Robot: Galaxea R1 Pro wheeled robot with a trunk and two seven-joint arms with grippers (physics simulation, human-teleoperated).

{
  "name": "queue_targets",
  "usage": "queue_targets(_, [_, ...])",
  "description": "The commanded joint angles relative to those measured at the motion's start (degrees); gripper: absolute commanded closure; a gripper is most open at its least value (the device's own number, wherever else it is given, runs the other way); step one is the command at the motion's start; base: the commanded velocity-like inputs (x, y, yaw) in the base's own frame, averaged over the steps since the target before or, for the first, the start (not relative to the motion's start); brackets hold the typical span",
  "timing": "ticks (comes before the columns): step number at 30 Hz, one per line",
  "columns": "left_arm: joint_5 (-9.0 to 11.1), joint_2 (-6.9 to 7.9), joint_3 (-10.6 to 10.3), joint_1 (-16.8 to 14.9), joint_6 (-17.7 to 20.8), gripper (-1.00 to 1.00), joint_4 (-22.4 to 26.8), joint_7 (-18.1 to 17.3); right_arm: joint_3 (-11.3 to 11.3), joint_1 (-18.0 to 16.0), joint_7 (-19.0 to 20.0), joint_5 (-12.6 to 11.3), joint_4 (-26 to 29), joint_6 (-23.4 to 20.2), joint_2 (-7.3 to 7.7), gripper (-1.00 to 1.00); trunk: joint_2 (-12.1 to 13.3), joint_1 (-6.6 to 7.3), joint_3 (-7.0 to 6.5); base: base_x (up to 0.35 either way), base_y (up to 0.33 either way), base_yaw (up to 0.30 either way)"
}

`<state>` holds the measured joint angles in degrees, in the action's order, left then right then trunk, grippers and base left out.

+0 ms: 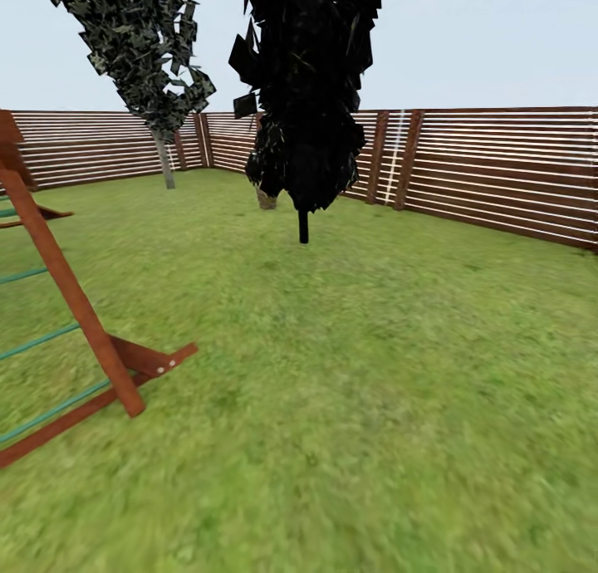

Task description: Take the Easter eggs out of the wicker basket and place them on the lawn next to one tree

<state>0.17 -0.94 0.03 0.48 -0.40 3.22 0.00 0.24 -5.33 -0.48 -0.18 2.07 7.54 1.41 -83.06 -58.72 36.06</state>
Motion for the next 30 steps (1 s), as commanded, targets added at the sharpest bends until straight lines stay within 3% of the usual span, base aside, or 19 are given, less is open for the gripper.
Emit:
queue_targets(1, [0.01,-0.01,-0.03,0.05,-0.04,-1.00,0.12,0.00,0.03,-0.04,-0.05,-0.01,-0.06,0.20,0.00,-1.00,-0.02,-0.01,0.04,0.146,0.000,-0.260])
queue_targets(9, [-0.05,-0.03,-0.11,0.05,-0.04,-1.00,0.12,0.00,0.03,-0.05,-0.03,0.08,-0.11,0.20,-0.09,-1.00,-0.02,-0.01,0.04,0.291,0.000,-0.159])
queue_targets(30, [-0.08,-0.03,-0.13,0.05,-0.04,-1.00,0.12,-0.04,0.11,-0.06,-0.05,0.09,-0.12,0.20,-0.18,-1.00,-0.02,-0.01,0.04,0.339,0.000,-0.004])
